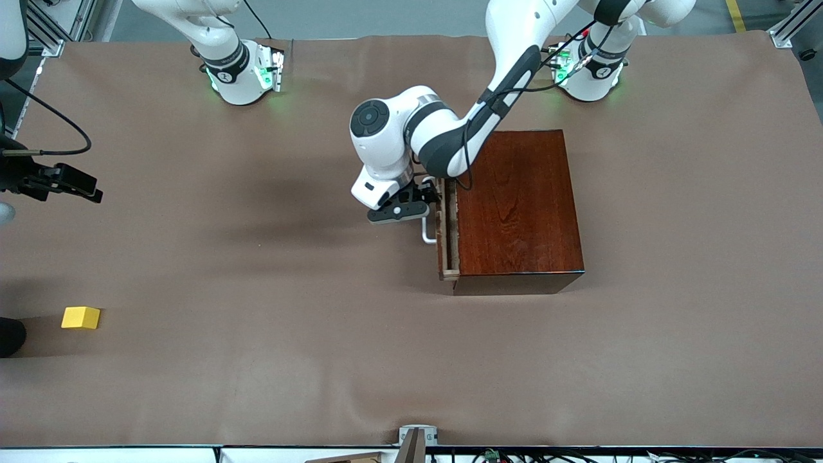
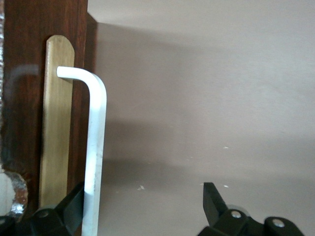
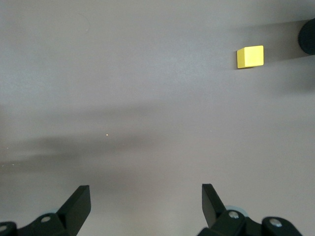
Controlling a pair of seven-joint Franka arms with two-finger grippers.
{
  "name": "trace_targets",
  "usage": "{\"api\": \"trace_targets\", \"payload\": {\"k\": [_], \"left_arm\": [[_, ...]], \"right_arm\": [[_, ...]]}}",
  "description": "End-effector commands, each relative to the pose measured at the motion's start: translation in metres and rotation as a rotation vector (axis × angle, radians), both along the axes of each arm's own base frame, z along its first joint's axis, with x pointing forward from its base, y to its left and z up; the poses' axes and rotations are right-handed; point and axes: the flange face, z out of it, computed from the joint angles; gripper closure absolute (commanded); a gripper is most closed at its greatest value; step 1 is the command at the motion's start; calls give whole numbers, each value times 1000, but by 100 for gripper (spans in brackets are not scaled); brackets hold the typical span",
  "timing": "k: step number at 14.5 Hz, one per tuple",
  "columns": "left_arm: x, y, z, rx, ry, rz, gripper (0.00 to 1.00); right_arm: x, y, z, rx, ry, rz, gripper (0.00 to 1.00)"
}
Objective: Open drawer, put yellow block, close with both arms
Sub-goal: 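Pull the drawer open with the left gripper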
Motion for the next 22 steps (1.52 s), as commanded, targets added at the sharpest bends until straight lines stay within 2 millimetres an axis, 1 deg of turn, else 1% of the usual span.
{"api": "trace_targets", "payload": {"k": [1,2,5,13,15,16,19,22], "left_arm": [[-12,-31,-11,-81,-32,-9,0],[-14,-34,-15,-90,-37,-17,0],[-15,-43,-15,-140,-62,-29,0],[-5,-54,2,-277,-147,-52,0],[1,-55,7,-324,-177,-55,0],[2,-56,6,-339,-184,-55,0],[0,-59,7,-353,-189,-59,0],[-7,-63,8,-359,-182,-67,0]], "right_arm": [[-4,1,3,3,-3,-10,0],[-4,0,3,3,-3,-12,0],[-4,0,3,3,-3,-12,0],[-4,0,3,3,-3,-12,0],[-4,0,3,3,-3,-12,0],[-4,0,3,3,-3,-12,0],[-4,0,3,3,-3,-12,0],[-4,0,3,3,-3,-12,0]]}}
